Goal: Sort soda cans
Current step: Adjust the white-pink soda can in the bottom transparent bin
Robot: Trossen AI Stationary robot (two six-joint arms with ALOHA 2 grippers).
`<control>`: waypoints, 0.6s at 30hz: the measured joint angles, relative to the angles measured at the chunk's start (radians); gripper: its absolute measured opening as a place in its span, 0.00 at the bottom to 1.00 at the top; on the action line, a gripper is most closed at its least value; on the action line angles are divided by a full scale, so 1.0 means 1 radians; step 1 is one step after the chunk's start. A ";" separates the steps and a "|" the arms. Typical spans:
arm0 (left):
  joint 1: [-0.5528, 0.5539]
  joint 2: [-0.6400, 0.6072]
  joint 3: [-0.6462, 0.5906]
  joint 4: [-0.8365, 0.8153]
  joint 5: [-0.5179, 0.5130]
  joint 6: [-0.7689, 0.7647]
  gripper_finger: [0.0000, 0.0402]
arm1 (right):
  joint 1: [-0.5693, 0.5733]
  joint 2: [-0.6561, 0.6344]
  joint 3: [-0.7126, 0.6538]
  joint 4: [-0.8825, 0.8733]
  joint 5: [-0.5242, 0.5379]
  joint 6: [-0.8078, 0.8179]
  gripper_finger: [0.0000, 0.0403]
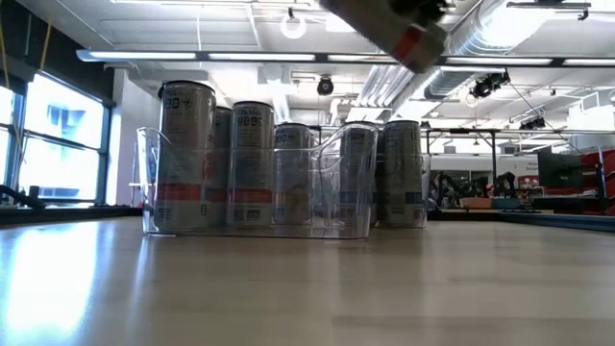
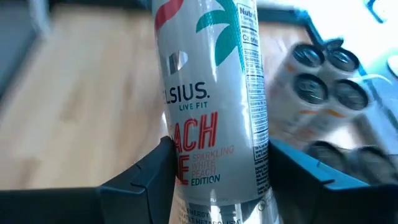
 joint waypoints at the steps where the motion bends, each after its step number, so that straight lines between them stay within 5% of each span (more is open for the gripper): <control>1: 0.002 0.000 0.000 0.032 -0.029 0.033 0.33 | 0.033 -0.048 -0.075 0.079 0.022 0.041 0.49; 7: 0.102 0.007 0.000 0.269 -0.130 0.179 0.33 | 0.259 -0.177 -0.486 0.688 0.191 0.154 0.49; 10: 0.173 0.031 0.000 0.477 -0.087 0.434 0.33 | 0.346 -0.139 -0.618 1.009 0.312 0.121 0.49; 14: 0.249 0.094 0.000 0.870 -0.025 0.849 0.34 | 0.414 -0.051 -0.693 1.290 0.437 0.036 0.49; 18: 0.350 0.134 0.000 1.040 0.102 0.930 0.43 | 0.443 0.022 -0.677 1.350 0.496 -0.007 0.49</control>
